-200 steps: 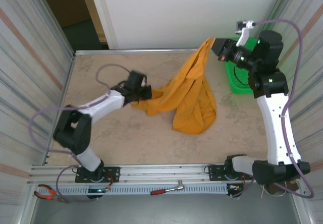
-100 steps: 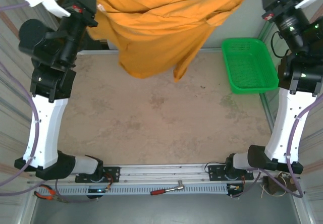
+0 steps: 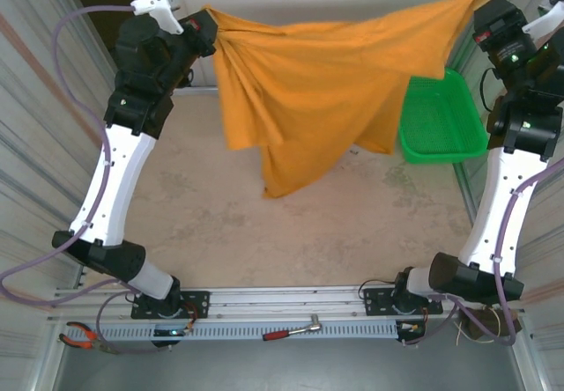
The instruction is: Fold the inside-out t-shirt
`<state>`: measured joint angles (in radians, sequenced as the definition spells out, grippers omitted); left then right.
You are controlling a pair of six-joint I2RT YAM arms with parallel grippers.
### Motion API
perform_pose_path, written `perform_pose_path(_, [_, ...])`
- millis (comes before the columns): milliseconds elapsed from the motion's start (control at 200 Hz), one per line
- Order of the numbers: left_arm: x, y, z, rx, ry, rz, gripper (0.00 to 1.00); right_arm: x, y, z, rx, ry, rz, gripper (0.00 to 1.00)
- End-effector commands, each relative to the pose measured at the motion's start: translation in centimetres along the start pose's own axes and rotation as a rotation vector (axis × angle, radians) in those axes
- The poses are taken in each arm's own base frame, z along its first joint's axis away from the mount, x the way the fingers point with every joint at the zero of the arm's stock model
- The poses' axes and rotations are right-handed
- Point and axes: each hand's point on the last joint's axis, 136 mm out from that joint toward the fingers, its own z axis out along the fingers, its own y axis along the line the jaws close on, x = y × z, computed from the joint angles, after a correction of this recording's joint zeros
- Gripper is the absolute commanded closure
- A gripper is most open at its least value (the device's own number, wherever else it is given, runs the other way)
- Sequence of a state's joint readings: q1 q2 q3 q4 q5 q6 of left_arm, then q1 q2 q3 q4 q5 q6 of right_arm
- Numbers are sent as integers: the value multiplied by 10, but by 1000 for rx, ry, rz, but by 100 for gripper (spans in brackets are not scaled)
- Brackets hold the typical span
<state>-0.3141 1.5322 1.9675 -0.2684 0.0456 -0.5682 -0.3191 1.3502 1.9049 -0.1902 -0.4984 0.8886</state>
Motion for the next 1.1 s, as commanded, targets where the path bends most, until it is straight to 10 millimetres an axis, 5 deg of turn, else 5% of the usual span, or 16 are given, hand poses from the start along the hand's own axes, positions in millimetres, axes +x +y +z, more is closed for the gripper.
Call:
perform_pose_path(0, [-87, -22, -58, 46, -257, -26, 100, -23, 39, -23, -85, -110, 6, 100])
perform_pose_path(95, [-97, -14, -61, 19, -282, -21, 100, 7, 52, -1, -155, 10, 21, 100])
perform_pose_path(311, [-112, -4, -59, -22, -286, -22, 100, 139, 114, 32, -342, 381, -43, 100])
perform_pose_path(461, [-114, -16, -58, 41, -268, -42, 100, 200, 163, 19, -495, 538, 6, 100])
perform_pose_path(646, [-125, -40, -71, 108, -292, -31, 100, 250, 230, -29, -684, 652, 50, 100])
perform_pose_path(736, [-120, -41, -67, 110, -253, -11, 100, 253, 238, -37, -700, 630, 45, 100])
perform_pose_path(827, [-105, -35, -59, 100, -174, 8, 100, 254, 224, -34, -637, 597, -1, 100])
perform_pose_path(902, [-89, -26, -53, 95, -110, -1, 100, 237, 209, -29, -561, 536, -73, 100])
perform_pose_path(1027, [-70, -12, -51, 79, -59, -16, 100, 180, 194, -28, -460, 374, -150, 100])
perform_pose_path(1097, [-65, -2, -54, 54, -63, -15, 100, 169, 183, -26, -405, 337, -169, 100])
